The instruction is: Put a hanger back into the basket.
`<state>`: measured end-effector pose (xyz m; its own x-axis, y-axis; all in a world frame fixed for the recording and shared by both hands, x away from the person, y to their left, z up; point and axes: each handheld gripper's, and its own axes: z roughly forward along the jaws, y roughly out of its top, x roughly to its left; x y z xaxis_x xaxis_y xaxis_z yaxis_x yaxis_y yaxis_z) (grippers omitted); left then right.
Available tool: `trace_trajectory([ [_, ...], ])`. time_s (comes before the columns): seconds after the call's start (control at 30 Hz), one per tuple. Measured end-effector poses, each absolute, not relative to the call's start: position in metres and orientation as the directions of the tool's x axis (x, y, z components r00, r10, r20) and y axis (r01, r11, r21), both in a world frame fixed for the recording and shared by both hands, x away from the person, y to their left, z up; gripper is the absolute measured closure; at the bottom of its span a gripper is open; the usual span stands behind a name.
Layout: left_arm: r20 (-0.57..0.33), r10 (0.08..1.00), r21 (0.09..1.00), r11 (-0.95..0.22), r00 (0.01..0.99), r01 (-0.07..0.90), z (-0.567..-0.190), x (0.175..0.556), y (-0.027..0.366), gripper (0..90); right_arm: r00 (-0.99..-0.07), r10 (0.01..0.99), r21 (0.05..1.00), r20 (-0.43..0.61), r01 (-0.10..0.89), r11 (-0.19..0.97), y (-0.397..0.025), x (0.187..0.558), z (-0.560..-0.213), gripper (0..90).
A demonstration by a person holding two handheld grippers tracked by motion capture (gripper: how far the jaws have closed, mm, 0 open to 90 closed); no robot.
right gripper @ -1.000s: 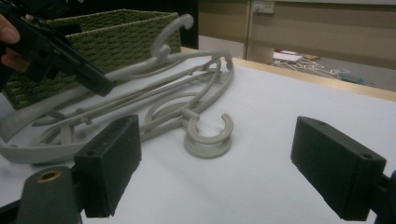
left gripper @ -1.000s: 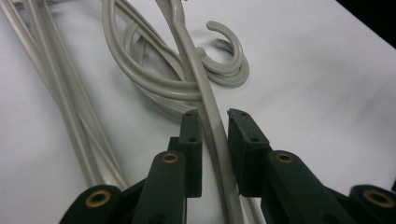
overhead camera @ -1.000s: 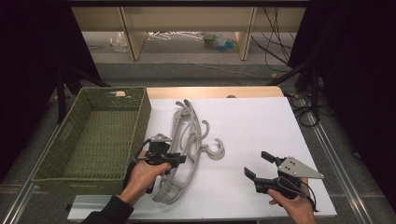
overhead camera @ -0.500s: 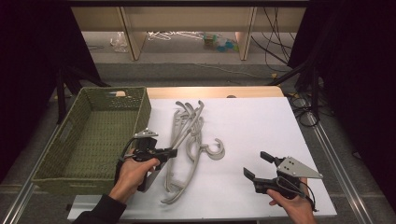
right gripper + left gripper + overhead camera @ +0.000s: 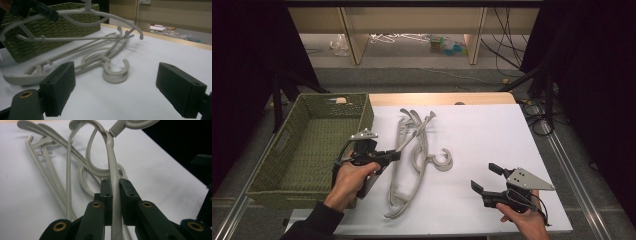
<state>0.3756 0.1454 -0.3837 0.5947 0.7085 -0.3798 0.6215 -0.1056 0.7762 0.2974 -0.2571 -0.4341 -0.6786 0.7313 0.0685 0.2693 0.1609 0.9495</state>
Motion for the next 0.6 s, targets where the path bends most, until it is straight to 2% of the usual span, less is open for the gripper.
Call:
trace_trajectory([
  [0.27,-0.391,0.701,0.806,-0.052,0.596,0.590,-0.345,0.383,0.170,81.3,-0.674,0.735,0.947,0.074,0.278,0.160,-0.257,0.297,-0.434,16.5],
  [0.4,-0.361,0.723,0.830,-0.039,0.589,0.556,-0.321,0.380,0.194,81.3,-0.672,0.737,0.948,0.065,0.273,0.165,-0.257,0.298,-0.434,16.5],
  [0.6,-0.310,0.760,0.861,-0.029,0.571,0.507,-0.304,0.378,0.224,81.3,-0.673,0.737,0.946,0.065,0.276,0.169,-0.257,0.297,-0.434,16.5],
])
